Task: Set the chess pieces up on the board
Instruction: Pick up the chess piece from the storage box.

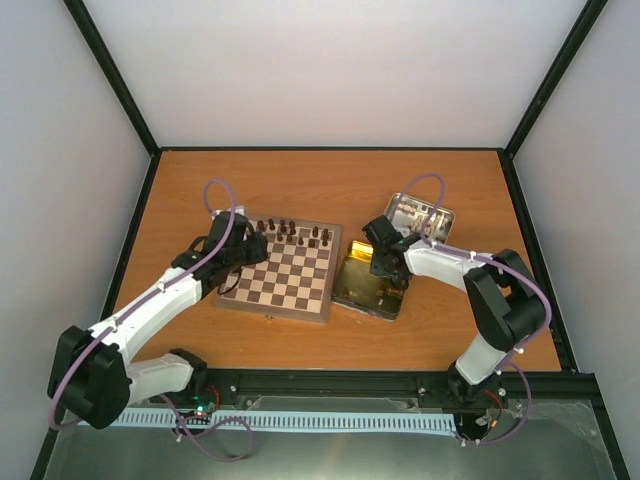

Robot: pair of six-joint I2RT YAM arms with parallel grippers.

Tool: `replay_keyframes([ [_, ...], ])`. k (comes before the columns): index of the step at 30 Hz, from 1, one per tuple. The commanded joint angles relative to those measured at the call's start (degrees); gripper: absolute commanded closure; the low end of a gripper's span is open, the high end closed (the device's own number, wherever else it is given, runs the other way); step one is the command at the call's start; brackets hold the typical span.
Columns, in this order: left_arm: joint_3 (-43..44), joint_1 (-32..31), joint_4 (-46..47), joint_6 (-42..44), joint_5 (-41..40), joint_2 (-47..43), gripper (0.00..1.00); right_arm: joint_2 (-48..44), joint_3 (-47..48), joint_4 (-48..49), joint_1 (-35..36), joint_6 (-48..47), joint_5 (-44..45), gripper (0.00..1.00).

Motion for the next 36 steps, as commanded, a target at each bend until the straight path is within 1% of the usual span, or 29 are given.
replay_keyframes([
  [1, -0.91, 0.34, 0.81, -1.87, 2.87, -1.27, 0.44, 1.5, 0.41, 3.21, -0.45, 4.75, 4.79, 0.7],
  [4, -1.46, 0.34, 1.64, -1.52, 4.75, -0.73, 0.46, 3.21, 0.54, 3.94, -0.47, 5.16, 4.74, 0.72],
  [7, -1.37, 0.34, 1.81, -1.1, 6.37, 0.0, 0.48, 4.76, 1.16, 3.33, -0.45, 6.06, 4.5, 0.78],
  [11, -1.7, 0.34, 1.76, -1.17, 6.28, -0.34, 0.49, 4.47, 0.45, 2.63, -0.45, 7.43, 5.05, 0.87],
  [14, -2.05, 0.34, 1.76, -1.02, 6.74, -1.53, 0.49, 2.25, 0.72, 1.69, -0.33, 5.68, 3.81, 0.97],
  [18, -2.91, 0.34, 1.93, -0.91, 7.35, -3.19, 0.49, -2.27, 2.73, -1.85, -0.19, 1.69, -0.97, 0.97],
  [21, -3.48, 0.34, 2.09, -1.16, 7.67, -4.23, 0.49, -4.76, 6.13, -7.25, -0.17, -2.09, -9.78, 0.97],
  [24, -4.75, 0.34, 3.33, -1.54, 7.91, -5.36, 0.48, -4.98, 9.33, -12.31, 0.23, -6.48, -21.58, 0.97],
  [26, -5.57, 0.34, 4.32, -1.84, 9.03, -5.9, 0.48, -4.06, 11.85, -16.54, 1.62, -8.9, -27.11, 0.97],
  [28, -6.47, 0.34, 5.47, -2.32, 10.62, -6.21, 0.48, -3.41, 14.04, -19.29, 4.63, -9.89, -30.86, 0.97],
  [31, -8.62, 0.34, 7.27, -3.18, 13.69, -6.88, 0.48, -1.64, 17.6, -22.1, 8.33, -10.56, -34.59, 0.97],
  [35, -11.32, 0.34, 8.49, -4.23, 16.66, -8.28, 0.46, 2.78, 21.47, -25.17, 11.87, -10.59, -36.23, 0.96],
  [36, -11.86, 0.34, 9.99, -4.23, 17.15, -8.62, 0.45, 4.54, 22.68, -26.48, 12.59, -10.73, -36.35, 0.96],
])
